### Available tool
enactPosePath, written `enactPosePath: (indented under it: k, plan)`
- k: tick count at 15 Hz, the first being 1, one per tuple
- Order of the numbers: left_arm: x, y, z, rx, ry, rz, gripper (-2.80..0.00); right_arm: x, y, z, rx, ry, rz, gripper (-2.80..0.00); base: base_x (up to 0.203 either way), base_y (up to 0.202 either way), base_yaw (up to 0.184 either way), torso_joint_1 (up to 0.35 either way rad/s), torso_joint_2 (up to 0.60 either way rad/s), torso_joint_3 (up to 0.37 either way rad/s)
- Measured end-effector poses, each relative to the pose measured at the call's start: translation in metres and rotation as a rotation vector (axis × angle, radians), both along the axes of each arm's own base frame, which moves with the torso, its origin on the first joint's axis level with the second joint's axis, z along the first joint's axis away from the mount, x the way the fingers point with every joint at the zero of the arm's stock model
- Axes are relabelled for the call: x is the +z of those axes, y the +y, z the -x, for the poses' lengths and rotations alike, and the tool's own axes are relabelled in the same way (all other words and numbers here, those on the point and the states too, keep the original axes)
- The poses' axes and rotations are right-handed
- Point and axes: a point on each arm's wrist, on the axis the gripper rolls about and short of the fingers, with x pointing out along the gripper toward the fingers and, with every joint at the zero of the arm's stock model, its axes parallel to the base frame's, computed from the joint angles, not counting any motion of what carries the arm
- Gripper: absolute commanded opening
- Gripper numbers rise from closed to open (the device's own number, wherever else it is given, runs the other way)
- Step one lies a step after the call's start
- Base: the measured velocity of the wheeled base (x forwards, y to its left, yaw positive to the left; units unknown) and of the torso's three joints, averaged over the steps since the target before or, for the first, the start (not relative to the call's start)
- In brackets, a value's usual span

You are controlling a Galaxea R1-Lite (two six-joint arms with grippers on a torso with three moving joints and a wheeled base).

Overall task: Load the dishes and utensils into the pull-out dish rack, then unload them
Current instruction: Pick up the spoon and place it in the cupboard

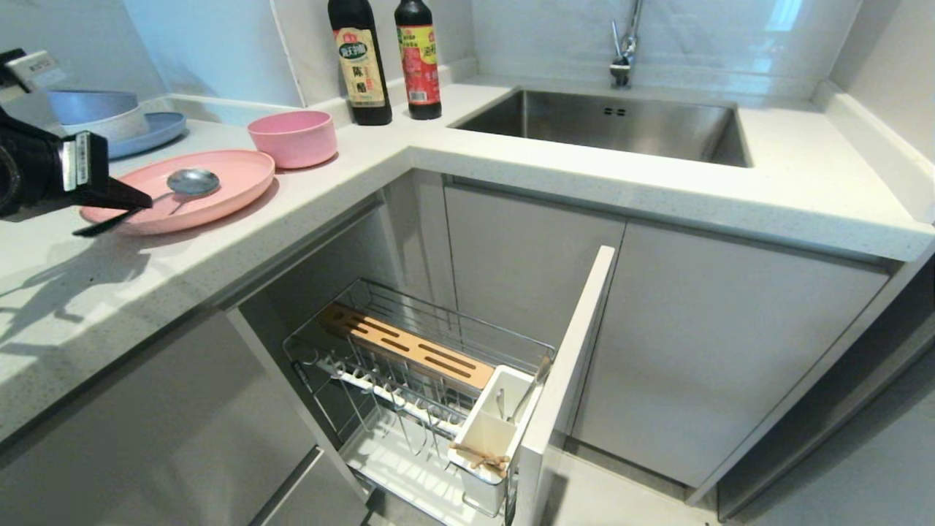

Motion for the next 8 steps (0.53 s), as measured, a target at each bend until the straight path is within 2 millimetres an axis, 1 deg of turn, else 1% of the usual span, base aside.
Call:
enactPosePath:
  k: [4, 8]
  plan:
    - [0.023, -0.010, 0.012, 0.058, -0.143, 0.124, -2.80, 0.000, 0.000, 0.000, 0.000, 0.000, 0.000, -2.80, 0.000, 0.000, 0.000, 0.000, 0.00, 0.000]
    - [0.036, -0.032, 0.027, 0.043, -0.187, 0.253, -2.80, 0.000, 0.000, 0.000, 0.000, 0.000, 0.000, -2.80, 0.000, 0.000, 0.000, 0.000, 0.00, 0.000]
